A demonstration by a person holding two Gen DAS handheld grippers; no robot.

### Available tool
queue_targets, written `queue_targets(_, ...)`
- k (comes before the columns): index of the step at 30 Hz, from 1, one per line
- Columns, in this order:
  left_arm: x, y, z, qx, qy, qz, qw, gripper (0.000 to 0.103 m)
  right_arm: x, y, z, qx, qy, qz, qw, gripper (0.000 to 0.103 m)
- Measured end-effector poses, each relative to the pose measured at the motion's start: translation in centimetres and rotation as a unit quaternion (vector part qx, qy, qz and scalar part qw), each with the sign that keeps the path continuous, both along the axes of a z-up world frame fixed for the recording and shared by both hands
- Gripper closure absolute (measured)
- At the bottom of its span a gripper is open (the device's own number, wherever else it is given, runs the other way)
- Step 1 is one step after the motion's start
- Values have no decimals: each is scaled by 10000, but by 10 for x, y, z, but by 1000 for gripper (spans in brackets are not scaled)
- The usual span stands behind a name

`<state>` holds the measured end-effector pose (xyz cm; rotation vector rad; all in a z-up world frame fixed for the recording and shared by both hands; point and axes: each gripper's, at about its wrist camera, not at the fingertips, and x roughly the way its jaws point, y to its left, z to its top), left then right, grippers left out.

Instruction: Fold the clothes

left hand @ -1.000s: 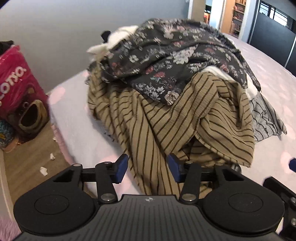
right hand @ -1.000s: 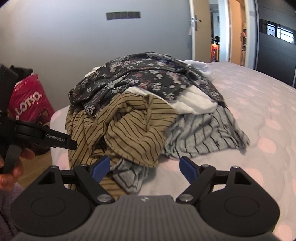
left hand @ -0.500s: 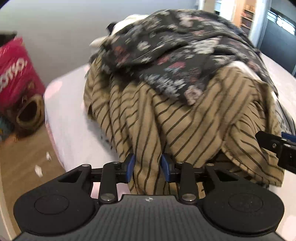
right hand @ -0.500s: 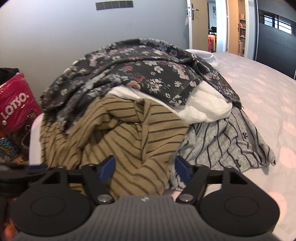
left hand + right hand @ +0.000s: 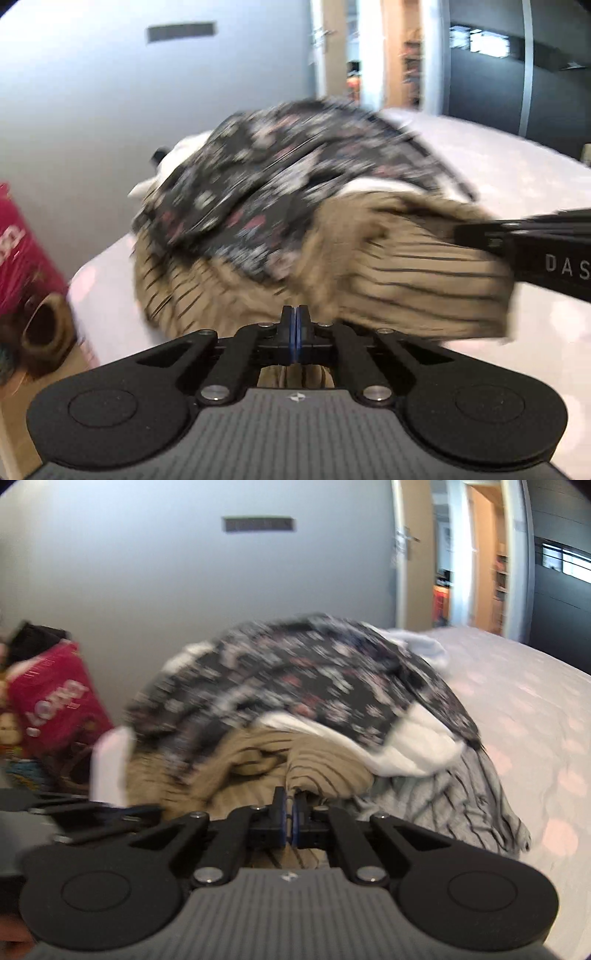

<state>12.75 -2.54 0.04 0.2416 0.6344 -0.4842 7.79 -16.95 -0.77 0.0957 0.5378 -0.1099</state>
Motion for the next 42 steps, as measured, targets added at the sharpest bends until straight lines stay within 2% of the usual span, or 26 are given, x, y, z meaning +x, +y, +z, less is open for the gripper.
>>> queue_targets(4,-33,-1,24,-264,-238,-510,9981,103,-28,17,21,7,-71,377,9993,100)
queue_targets(8,-41,9,36,-394,-3,-618,9973,102,-56,27,28,-35,-29,631,9980,100)
queue_targets(11,-44,19,45,-360,110,-673,9970,80,-76,34,26,25,84,804,9967,100)
queue_targets(16,-39,32,50,-115,274,-707,9971,70,-115,66,16,-94,354,1446,9888,100)
queue_targets(18,-38,37,51,-168,432,-704,9964,55,-124,77,12,-233,456,1577,9862,100)
queue_targets(20,-33,39,50,-284,541,-673,9959,48,-130,86,9,-442,548,1638,9840,99)
queue_targets(22,-32,37,49,-253,483,-609,9967,41,-132,91,2,-799,547,1413,9852,96)
queue_targets(23,-30,35,48,-210,436,-583,9971,40,-131,88,0,-743,569,1358,9863,93)
queue_targets(25,-28,31,49,-156,402,-538,9976,40,-128,81,-2,-541,592,1217,9893,79)
queue_targets(26,-26,29,49,-134,413,-508,9978,40,-126,78,0,-531,568,1156,9902,63)
queue_targets(27,-23,28,48,-130,426,-425,9981,40,-123,75,2,-552,530,1111,9909,55)
queue_targets(28,-19,28,47,-161,438,-348,9983,40,-120,72,5,-577,506,1074,9912,55)
queue_targets(30,-12,28,43,-238,462,-204,9984,40,-109,67,7,-602,530,1047,9913,44)
queue_targets(35,16,24,22,-279,806,12,9964,44,-69,56,-6,-380,638,923,9930,47)
queue_targets(37,29,23,12,-318,965,185,9947,44,-50,54,-20,-234,731,841,9935,53)
queue_targets(42,54,34,-11,-448,1316,666,9881,44,-11,50,-49,-222,934,595,9936,54)
